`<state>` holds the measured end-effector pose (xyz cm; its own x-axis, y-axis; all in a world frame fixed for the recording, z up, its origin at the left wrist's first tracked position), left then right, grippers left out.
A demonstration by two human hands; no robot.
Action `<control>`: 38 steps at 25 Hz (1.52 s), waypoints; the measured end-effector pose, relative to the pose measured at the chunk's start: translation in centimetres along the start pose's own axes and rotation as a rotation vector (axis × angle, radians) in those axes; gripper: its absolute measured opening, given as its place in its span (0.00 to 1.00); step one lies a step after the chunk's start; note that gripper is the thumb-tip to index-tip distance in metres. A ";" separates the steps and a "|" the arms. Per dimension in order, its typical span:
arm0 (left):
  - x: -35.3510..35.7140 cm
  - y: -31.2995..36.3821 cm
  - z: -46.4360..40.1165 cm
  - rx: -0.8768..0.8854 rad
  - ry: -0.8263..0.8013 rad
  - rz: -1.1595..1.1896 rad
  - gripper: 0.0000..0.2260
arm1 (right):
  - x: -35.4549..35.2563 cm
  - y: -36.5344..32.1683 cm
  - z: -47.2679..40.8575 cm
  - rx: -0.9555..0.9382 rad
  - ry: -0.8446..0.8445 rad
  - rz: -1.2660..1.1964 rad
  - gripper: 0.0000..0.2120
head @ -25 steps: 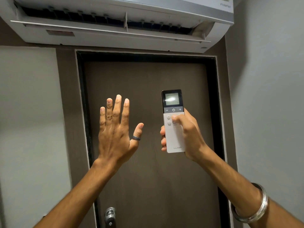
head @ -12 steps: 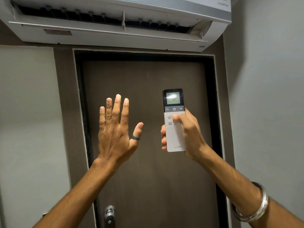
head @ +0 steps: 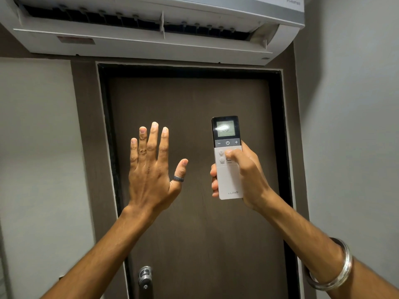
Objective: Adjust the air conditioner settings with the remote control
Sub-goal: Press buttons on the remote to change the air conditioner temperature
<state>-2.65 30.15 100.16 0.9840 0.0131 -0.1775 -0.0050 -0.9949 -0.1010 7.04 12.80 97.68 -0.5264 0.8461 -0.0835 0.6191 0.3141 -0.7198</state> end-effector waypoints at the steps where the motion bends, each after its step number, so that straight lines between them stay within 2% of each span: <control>1: 0.0 -0.1 0.0 -0.001 0.001 -0.001 0.36 | 0.0 0.0 0.0 0.000 0.000 -0.001 0.08; 16: 0.1 -0.2 0.3 -0.004 -0.002 0.000 0.37 | -0.1 -0.1 0.3 0.039 0.064 -0.009 0.10; 19: 0.2 -0.2 0.4 -0.004 -0.003 0.002 0.37 | -0.2 0.0 0.4 0.084 0.128 -0.008 0.15; 24: 0.4 -0.4 0.4 -0.009 -0.003 -0.001 0.37 | -0.2 0.6 0.4 0.195 0.171 0.022 0.16; 38: 0.1 -0.4 0.4 -0.001 0.012 0.003 0.37 | -0.1 0.1 0.6 0.157 0.161 0.093 0.17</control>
<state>-2.63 30.55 99.83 0.9861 0.0087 -0.1660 -0.0079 -0.9950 -0.0994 6.82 12.50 97.17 -0.3639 0.9300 -0.0527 0.5562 0.1715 -0.8132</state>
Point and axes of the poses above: each hand's wrist, its own z-axis away from the middle knuckle, its own x-axis out of the palm, y = z × x, the point moved 8 cm from there along -z, towards the middle knuckle, and after that the axes turned 14 degrees about z, right-handed, at the moved point
